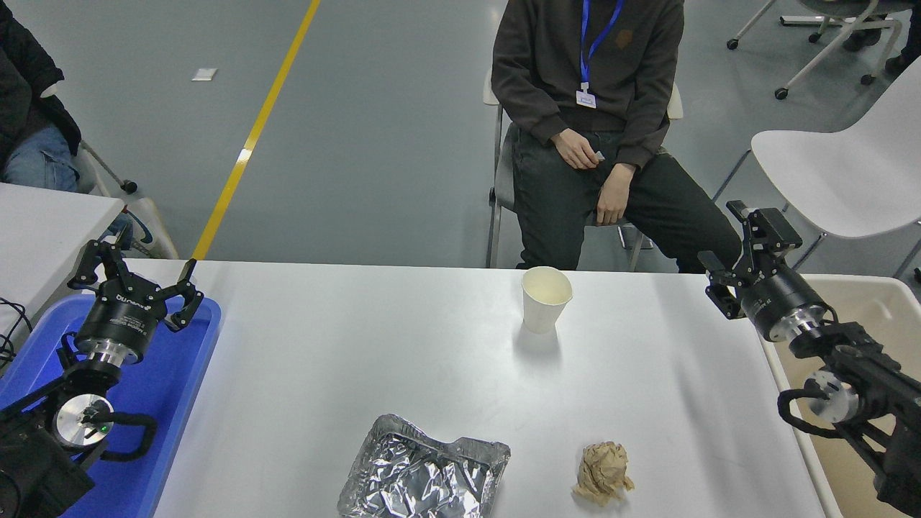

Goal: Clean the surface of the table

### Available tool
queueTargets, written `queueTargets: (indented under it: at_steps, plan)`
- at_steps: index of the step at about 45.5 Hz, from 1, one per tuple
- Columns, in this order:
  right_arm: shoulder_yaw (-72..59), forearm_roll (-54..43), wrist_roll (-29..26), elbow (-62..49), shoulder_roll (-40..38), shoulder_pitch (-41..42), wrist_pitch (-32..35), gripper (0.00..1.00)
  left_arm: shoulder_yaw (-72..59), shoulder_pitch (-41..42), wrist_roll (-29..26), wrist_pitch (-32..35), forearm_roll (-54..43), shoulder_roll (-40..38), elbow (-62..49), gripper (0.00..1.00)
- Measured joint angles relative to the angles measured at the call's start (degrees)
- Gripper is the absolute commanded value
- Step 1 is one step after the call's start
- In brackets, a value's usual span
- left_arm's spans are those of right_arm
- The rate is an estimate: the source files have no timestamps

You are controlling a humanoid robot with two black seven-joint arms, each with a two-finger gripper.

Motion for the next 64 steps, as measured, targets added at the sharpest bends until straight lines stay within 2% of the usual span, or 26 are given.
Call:
queueTargets:
  at_steps: [15,30,47,64]
  plan:
    - [-3.06,-10.31,-9.37,9.19,-4.67,2.71,0.22,0.97,-0.02,0.0,-0.01,0.0,0.0,0.0,0.0,1.0]
    - [-19.24,-12.68,-17.05,13.16,-7.18,15.78,-0.01,0.97,-0.02,0.01,-0.01,-0.01,0.0,0.0,-0.01,1.0]
    - [-32.48,-12.85,-28.05,12.42,-2.14,29.03,-0.18,0.98,-0.02,0.01,-0.01,-0.01,0.01,0.0,-0.01,1.0]
    - [-40.0,-12.78,-32.52,7.57,3.72,35.43,-0.05,0.98,-0.02,0.0,0.0,-0.01,0.0,0.0,0.0,1.0]
